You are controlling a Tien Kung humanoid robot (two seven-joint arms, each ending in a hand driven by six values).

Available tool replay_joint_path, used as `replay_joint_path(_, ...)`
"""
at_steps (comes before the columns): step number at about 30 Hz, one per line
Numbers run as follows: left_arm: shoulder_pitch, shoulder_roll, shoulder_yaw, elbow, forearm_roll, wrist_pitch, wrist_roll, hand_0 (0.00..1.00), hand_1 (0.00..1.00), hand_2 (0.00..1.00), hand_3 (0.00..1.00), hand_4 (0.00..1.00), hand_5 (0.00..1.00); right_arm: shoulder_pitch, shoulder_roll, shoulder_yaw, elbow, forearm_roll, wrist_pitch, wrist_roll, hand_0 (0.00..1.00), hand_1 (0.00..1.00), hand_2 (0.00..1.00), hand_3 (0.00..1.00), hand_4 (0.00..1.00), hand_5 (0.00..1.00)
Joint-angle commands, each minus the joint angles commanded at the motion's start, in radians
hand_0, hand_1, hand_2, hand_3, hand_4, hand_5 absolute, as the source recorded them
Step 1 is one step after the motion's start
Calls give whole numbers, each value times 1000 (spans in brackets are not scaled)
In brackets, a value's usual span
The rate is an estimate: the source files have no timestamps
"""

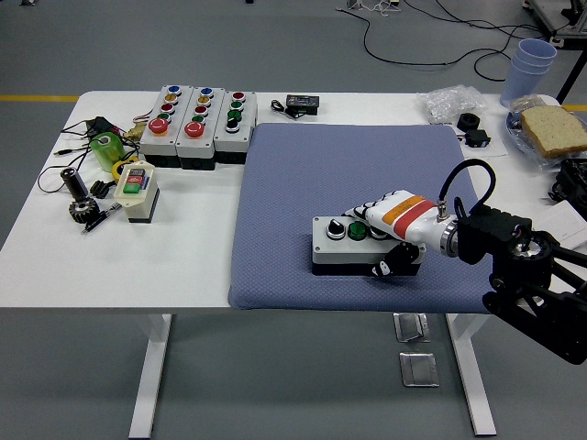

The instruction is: Pick up the button,place it on the desk,press the button,press the button

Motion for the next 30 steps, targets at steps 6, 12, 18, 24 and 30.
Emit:
replay_joint_path(6,-2,0,3,0,-6,2,-1,656,640,665,559,328,847,-4,-7,13,17,20,-31,-4,866,802,908,998,976,283)
replay_joint_path(12,-5,0,5,0,-9,2,-1,656,640,665,559,328,850,-20,-27,42,71,56,-35,-13,866,796,912,998,990,296)
replay_joint_path(18,-6,0,3,0,-7,3,-2,655,640,666,559,329,854,-64,-63,119,156,80,-24,-39,867,797,912,998,994,313)
replay_joint_path(24,-7,0,2,0,-6,4,-2,656,639,665,559,327,849,-139,-104,218,242,67,-96,-94,563,583,814,916,984,319)
replay_joint_path(30,-8,0,3,0,-1,4,-2,656,640,665,559,326,844,-211,-137,295,305,92,-161,-98,312,288,528,809,970,346)
